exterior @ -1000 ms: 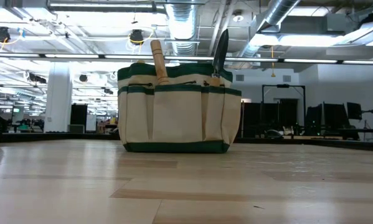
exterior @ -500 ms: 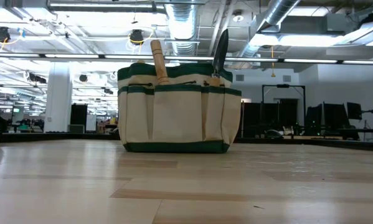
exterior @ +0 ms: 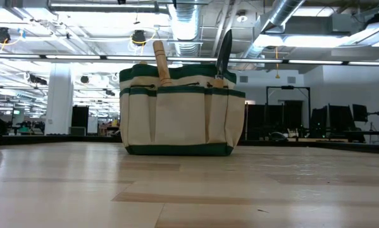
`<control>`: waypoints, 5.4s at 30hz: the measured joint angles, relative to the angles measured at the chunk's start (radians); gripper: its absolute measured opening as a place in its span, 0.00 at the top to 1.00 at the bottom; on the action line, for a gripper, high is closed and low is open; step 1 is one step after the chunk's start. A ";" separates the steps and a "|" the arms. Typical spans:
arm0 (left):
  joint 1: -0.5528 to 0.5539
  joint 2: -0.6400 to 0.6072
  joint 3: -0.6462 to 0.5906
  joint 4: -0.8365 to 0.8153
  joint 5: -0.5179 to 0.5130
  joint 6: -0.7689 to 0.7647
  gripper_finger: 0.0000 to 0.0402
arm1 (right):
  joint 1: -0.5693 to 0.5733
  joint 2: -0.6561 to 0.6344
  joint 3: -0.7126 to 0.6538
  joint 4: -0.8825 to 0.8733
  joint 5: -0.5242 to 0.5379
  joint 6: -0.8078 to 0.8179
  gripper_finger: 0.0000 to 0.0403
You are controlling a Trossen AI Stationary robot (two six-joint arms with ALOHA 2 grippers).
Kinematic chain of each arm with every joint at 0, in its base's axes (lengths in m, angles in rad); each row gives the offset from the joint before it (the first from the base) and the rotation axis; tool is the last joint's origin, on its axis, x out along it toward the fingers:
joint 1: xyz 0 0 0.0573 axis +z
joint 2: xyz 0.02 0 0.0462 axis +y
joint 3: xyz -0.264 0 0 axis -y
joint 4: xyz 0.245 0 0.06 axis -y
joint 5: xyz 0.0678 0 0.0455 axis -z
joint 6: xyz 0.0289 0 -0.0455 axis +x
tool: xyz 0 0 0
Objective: Pick & Place Garden tools in Gardening bag
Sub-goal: Put the shear scissors into the gardening bag
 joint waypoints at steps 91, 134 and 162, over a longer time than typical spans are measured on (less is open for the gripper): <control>0.334 -0.234 0.001 0.003 -0.021 0.602 0.99 | -0.140 -0.001 -1.260 1.667 -0.339 1.225 0.89; 0.348 -0.209 0.000 0.004 -0.005 0.605 0.99 | -0.230 0.028 -1.215 1.667 -0.476 1.217 0.89; 0.347 -0.209 0.000 0.003 -0.006 0.605 0.99 | -0.261 0.330 -1.089 1.654 -0.480 1.250 0.79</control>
